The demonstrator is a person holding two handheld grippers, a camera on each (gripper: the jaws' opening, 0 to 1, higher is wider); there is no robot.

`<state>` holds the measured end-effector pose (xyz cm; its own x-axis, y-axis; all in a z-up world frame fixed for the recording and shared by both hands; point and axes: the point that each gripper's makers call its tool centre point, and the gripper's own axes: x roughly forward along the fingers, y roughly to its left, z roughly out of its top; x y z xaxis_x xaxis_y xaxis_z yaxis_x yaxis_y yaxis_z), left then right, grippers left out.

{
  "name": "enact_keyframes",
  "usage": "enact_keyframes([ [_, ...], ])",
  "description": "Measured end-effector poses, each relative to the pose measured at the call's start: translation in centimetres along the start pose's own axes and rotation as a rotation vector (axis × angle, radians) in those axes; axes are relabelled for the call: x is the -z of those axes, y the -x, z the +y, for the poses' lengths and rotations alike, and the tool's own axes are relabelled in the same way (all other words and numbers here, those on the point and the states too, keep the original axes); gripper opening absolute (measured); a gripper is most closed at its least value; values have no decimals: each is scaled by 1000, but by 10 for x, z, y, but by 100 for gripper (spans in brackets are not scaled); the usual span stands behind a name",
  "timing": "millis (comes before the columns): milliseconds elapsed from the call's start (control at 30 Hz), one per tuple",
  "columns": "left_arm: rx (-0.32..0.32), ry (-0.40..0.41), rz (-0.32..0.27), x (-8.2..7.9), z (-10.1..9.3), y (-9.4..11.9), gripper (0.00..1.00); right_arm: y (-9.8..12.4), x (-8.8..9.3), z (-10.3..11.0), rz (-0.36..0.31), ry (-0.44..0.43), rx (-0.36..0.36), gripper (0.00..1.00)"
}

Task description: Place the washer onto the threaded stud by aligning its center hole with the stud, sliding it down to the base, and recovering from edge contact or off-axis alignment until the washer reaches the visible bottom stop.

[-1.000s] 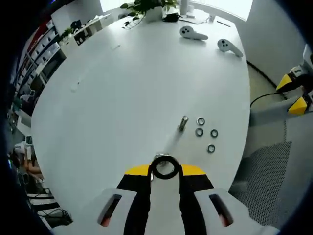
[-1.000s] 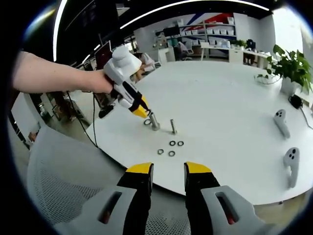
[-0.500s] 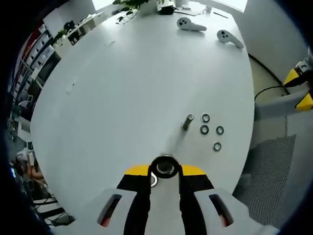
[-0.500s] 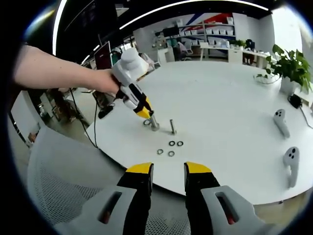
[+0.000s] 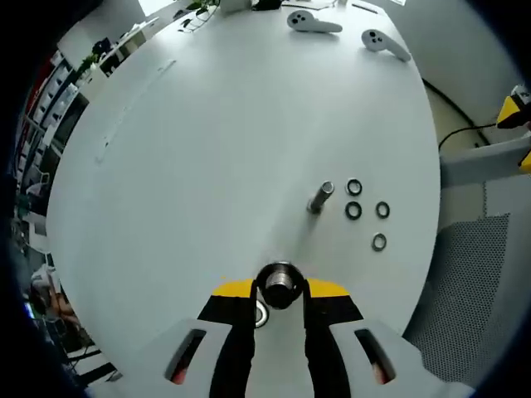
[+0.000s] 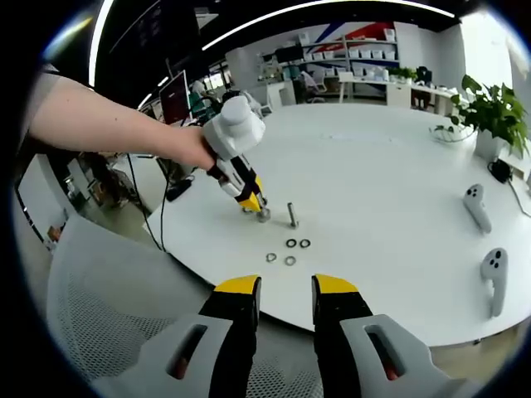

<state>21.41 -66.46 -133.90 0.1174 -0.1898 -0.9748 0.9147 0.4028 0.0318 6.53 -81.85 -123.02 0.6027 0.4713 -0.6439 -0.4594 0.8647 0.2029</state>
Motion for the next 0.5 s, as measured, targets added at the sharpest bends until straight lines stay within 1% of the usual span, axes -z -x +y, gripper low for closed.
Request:
enact_keyframes([
  [167, -6, -15, 5, 3, -2, -9, 19, 0, 1, 0, 4, 1, 1, 27],
  [333, -7, -5, -9, 4, -2, -13, 19, 0, 0, 0, 3, 4, 0, 27],
  [500, -2, 30, -25, 5, 0, -16, 21, 0, 0, 0, 4, 2, 0, 26],
])
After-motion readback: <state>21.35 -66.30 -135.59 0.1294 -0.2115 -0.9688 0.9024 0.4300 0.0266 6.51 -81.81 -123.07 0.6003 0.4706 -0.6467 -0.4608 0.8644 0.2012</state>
